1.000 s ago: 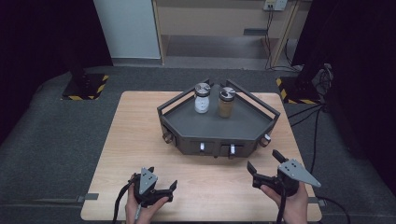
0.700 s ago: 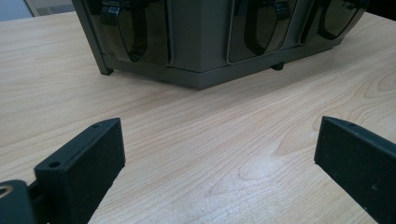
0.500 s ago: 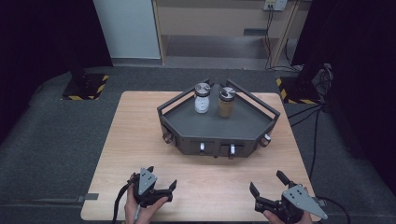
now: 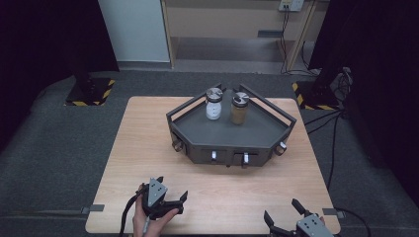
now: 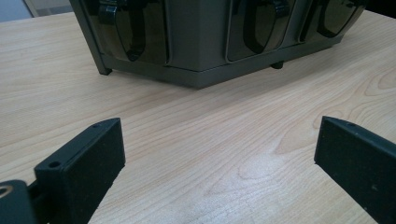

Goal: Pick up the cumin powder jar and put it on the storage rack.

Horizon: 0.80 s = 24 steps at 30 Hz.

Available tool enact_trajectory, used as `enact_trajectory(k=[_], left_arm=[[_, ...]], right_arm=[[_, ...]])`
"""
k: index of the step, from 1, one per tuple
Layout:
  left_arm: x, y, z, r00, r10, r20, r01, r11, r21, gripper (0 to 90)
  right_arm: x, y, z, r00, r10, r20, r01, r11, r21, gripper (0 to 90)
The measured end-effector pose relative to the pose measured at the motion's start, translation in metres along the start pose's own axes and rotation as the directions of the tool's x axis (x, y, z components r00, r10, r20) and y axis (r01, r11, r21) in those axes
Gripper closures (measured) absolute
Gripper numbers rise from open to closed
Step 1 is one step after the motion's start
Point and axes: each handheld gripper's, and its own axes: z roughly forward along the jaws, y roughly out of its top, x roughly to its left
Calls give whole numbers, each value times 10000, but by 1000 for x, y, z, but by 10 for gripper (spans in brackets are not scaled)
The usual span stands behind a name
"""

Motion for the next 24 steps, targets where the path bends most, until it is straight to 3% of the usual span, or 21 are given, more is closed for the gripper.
enact_trajectory(k=[4, 8, 12, 14, 24], left_arm=[[1, 0, 0, 10000, -56, -8, 56, 10000, -28, 8], [2, 0, 1, 10000, -92, 16, 92, 10000, 5, 8], [3, -1, 3, 9999, -77, 100, 76, 9999, 78, 9], [2, -1, 3, 9999, -48, 115, 47, 10000, 85, 9], [1, 0, 4, 9999, -17, 152, 14, 9998, 177, 8]], right_arm=[[-1, -3, 3, 9995, 246, 200, -253, 9990, 362, 26], [2, -3, 9, 9959, 588, 680, -671, 9897, 1261, 28], [-5, -3, 21, 9898, 1311, 552, -1400, 9662, 2164, 28], [-6, -3, 26, 9884, 1397, 595, -1503, 9563, 2508, 30], [-6, -3, 27, 9878, 1358, 764, -1518, 9487, 2772, 32]])
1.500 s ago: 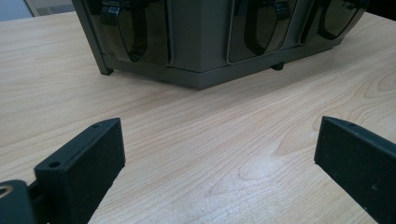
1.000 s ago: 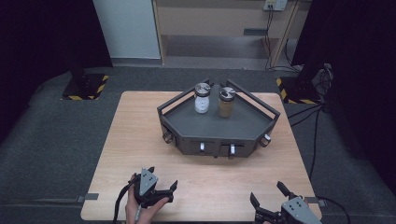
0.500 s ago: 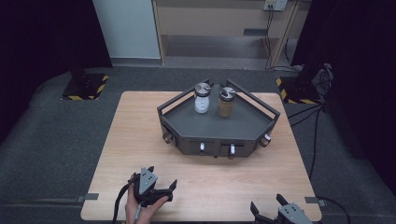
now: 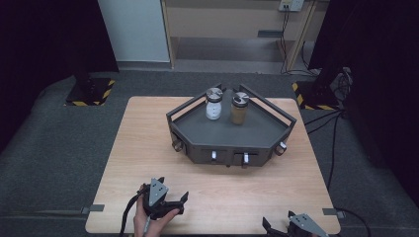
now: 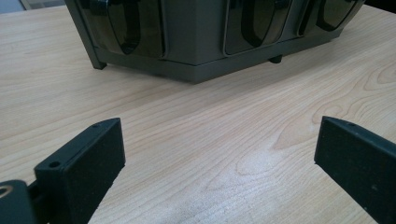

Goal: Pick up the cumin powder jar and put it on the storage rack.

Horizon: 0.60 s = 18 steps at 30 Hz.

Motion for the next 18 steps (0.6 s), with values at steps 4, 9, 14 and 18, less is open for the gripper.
enact_trajectory(k=[4, 9, 14, 18], left_arm=[[0, 1, 0, 10000, -5, -24, 5, 10000, 26, 9], [0, 1, 0, 10000, -42, -58, 42, 10000, 52, 10], [0, 1, 0, 10000, -47, -43, 47, 10000, 38, 10], [0, 1, 0, 10000, -33, -46, 33, 10000, 32, 10]], right_arm=[[1, 0, 0, 10000, 46, 87, -45, 10000, -14, 32], [1, 0, -1, 9998, 57, 204, -56, 10000, -42, 32], [0, 0, -1, 9999, 20, 168, -19, 10000, -28, 32], [1, 0, -1, 9999, -14, 136, 14, 10000, 0, 32]])
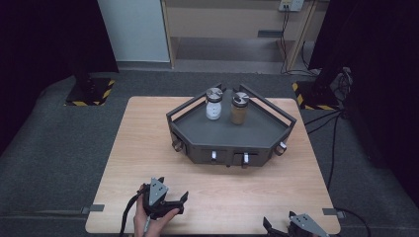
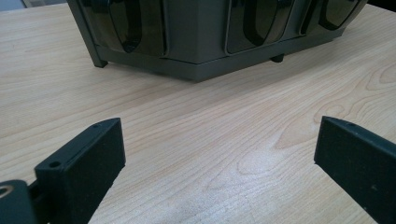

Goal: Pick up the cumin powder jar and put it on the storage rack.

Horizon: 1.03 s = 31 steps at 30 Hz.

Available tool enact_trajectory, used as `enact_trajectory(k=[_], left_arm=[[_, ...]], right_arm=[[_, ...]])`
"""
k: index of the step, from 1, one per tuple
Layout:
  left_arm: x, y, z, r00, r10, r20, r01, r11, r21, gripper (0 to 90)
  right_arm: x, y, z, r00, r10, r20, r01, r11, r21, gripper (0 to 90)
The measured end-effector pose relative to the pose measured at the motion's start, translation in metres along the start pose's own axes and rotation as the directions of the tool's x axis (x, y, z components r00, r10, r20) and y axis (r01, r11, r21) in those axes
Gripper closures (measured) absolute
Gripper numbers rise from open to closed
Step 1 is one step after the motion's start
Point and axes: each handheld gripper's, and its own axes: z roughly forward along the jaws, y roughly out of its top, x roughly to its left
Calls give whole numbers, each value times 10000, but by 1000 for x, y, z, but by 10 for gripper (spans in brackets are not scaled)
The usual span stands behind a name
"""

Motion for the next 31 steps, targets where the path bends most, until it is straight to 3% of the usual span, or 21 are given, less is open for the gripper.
enact_trajectory(k=[31], left_arm=[[0, 0, -1, 10000, -14, -8, 14, 9999, -113, 9]], right_arm=[[0, -1, -1, 9999, -130, 12, 130, 9998, -117, 32]])
